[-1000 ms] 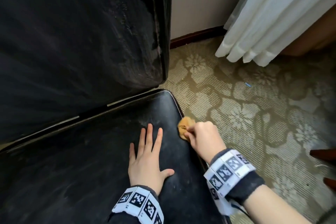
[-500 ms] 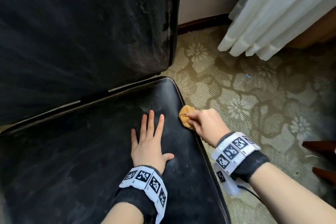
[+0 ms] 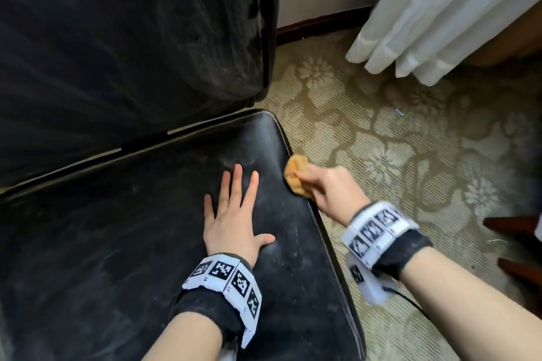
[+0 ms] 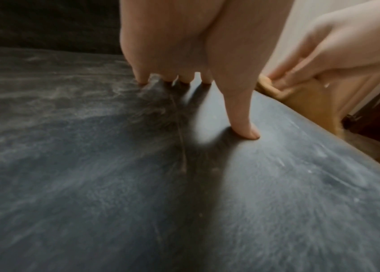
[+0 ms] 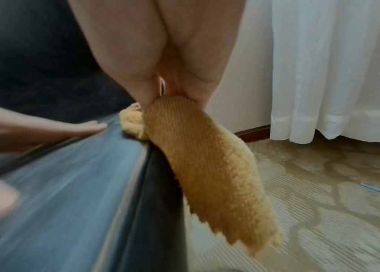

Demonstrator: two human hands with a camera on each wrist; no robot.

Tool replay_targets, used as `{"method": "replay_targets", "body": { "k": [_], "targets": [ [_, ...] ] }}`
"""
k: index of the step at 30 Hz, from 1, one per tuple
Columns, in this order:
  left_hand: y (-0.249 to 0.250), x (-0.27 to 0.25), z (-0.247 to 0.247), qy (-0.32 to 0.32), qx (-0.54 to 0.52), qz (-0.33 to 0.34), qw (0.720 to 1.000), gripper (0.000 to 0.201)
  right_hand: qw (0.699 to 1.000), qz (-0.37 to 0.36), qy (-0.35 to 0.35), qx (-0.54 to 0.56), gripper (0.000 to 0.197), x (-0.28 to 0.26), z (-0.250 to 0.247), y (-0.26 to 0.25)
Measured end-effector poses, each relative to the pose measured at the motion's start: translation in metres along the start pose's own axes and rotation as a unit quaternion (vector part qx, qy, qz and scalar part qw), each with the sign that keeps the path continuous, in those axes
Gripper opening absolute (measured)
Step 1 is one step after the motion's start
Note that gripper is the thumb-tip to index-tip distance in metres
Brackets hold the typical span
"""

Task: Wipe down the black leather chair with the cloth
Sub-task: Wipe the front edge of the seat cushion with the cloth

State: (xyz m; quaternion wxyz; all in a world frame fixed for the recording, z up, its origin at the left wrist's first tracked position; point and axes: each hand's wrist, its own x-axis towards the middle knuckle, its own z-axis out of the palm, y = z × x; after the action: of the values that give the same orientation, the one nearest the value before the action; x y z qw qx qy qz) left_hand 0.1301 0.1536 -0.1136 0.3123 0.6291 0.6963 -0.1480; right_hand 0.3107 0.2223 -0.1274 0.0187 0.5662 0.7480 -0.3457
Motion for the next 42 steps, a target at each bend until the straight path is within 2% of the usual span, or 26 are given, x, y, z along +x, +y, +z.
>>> {"method": "replay_targets", "body": {
  "k": [3, 5, 6, 7, 9, 10, 11, 14, 18, 20, 22, 24, 26, 29, 33, 35, 37, 42],
  "targets": [
    [0.002, -0.002, -0.002, -0.005, 0.003, -0.005, 1.000, 0.111, 0.993, -0.013, -0.117, -0.030, 0.022, -0.044, 0.000, 0.021],
    [0.006, -0.003, -0.004, -0.004, 0.005, -0.012, 1.000, 0.111, 0.974, 0.022, -0.215, -0.068, 0.022, -0.064, -0.008, 0.033],
    [0.008, -0.003, -0.004, -0.002, 0.006, -0.017, 1.000, 0.111, 0.971, 0.048, -0.226, -0.064, 0.023, -0.068, -0.014, 0.038],
    [0.012, -0.003, -0.005, 0.003, 0.006, -0.019, 1.000, 0.111, 0.975, 0.068, -0.207, -0.033, 0.025, -0.068, -0.019, 0.042],
    [0.023, -0.006, -0.002, 0.019, 0.010, -0.005, 1.000, 0.113, 0.990, 0.090, -0.083, 0.075, 0.029, -0.058, -0.030, 0.041],
    [0.031, -0.009, 0.001, 0.021, 0.016, 0.014, 1.000, 0.115, 0.990, 0.083, -0.020, 0.112, 0.031, -0.051, -0.030, 0.037],
    [0.037, -0.013, 0.006, 0.017, 0.022, 0.031, 0.999, 0.118, 0.988, 0.061, 0.014, 0.139, 0.032, -0.043, -0.028, 0.030],
    [0.048, -0.020, 0.022, 0.001, 0.034, 0.028, 0.999, 0.122, 0.994, -0.013, 0.012, 0.103, 0.033, -0.037, 0.003, 0.007],
    [0.044, -0.019, 0.026, 0.007, 0.017, 0.023, 1.000, 0.126, 0.983, -0.028, 0.135, 0.125, 0.033, -0.065, 0.043, 0.002],
    [0.043, -0.019, 0.025, 0.009, 0.015, 0.029, 0.999, 0.126, 0.982, -0.033, 0.139, 0.121, 0.034, -0.083, 0.048, 0.008],
    [0.044, -0.019, 0.024, 0.004, 0.016, 0.027, 1.000, 0.126, 0.985, -0.002, 0.116, 0.130, 0.030, -0.090, 0.037, 0.014],
    [0.046, -0.018, 0.024, 0.002, 0.021, 0.020, 1.000, 0.126, 0.983, 0.040, 0.089, 0.154, 0.026, -0.080, 0.020, 0.016],
    [0.047, -0.018, 0.025, 0.003, 0.027, 0.013, 1.000, 0.126, 0.980, 0.048, 0.107, 0.158, 0.024, -0.059, 0.015, 0.013],
    [0.046, -0.020, 0.025, 0.000, 0.025, 0.009, 1.000, 0.125, 0.984, 0.009, 0.122, 0.128, 0.028, -0.055, 0.031, 0.001],
    [0.048, -0.020, 0.024, -0.002, 0.024, 0.015, 1.000, 0.126, 0.991, -0.053, 0.073, 0.098, 0.029, -0.107, 0.040, 0.011],
    [0.048, -0.020, 0.025, 0.002, 0.029, 0.012, 1.000, 0.126, 0.994, -0.067, 0.057, 0.064, 0.025, -0.114, 0.035, 0.014],
    [0.047, -0.020, 0.026, 0.004, 0.029, 0.015, 0.999, 0.127, 0.994, -0.060, 0.082, 0.032, 0.019, -0.112, 0.041, 0.012],
    [0.044, -0.020, 0.032, 0.015, 0.026, 0.024, 0.999, 0.125, 0.978, 0.006, 0.203, 0.045, 0.032, -0.097, 0.072, -0.014]
  ]
}}
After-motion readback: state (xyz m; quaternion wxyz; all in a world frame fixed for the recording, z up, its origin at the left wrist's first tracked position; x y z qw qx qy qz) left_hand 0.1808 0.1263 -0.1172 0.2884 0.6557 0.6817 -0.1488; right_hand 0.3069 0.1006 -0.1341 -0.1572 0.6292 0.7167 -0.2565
